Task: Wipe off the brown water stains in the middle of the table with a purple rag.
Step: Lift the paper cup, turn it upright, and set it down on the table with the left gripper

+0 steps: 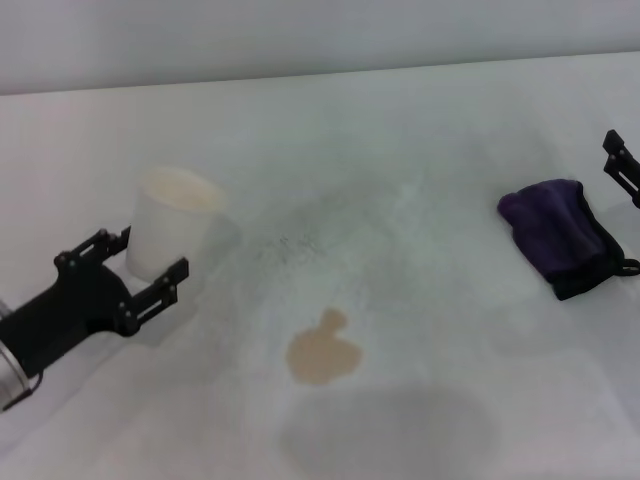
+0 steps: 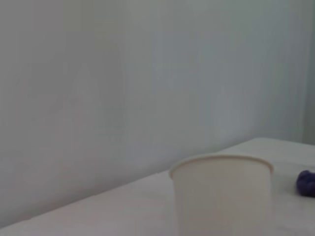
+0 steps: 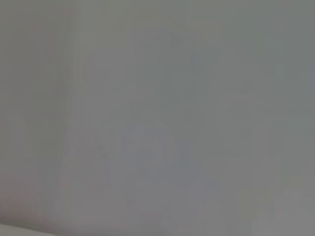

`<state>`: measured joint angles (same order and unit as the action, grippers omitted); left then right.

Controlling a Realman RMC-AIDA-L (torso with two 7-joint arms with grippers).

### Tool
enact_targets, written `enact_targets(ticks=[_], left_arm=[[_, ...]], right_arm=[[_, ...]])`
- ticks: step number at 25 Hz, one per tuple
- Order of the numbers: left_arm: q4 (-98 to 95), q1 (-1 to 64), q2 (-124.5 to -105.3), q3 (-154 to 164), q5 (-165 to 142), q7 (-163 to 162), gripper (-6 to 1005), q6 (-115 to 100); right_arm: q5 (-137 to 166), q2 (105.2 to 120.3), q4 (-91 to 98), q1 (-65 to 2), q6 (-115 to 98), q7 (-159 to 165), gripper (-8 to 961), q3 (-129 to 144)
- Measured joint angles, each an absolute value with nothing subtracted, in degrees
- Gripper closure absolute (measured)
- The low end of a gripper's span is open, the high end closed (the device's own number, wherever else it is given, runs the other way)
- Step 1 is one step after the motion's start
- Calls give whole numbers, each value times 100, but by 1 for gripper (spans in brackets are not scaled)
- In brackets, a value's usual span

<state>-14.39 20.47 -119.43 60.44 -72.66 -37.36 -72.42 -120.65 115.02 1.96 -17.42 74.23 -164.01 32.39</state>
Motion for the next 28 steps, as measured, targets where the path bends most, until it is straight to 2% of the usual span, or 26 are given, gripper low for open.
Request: enact_targets(ticks=[10, 28], left_arm=[[-643, 1972, -11975, 6045, -6791, -2975, 272, -7224], [-569, 1694, -11956, 6114, -6547, -2916, 230, -6983]], right_arm=[[-12066, 11505, 299, -1731, 7568, -16399, 82, 3273], [-12058, 11505, 287, -1741, 7853, -16347, 83, 3349]])
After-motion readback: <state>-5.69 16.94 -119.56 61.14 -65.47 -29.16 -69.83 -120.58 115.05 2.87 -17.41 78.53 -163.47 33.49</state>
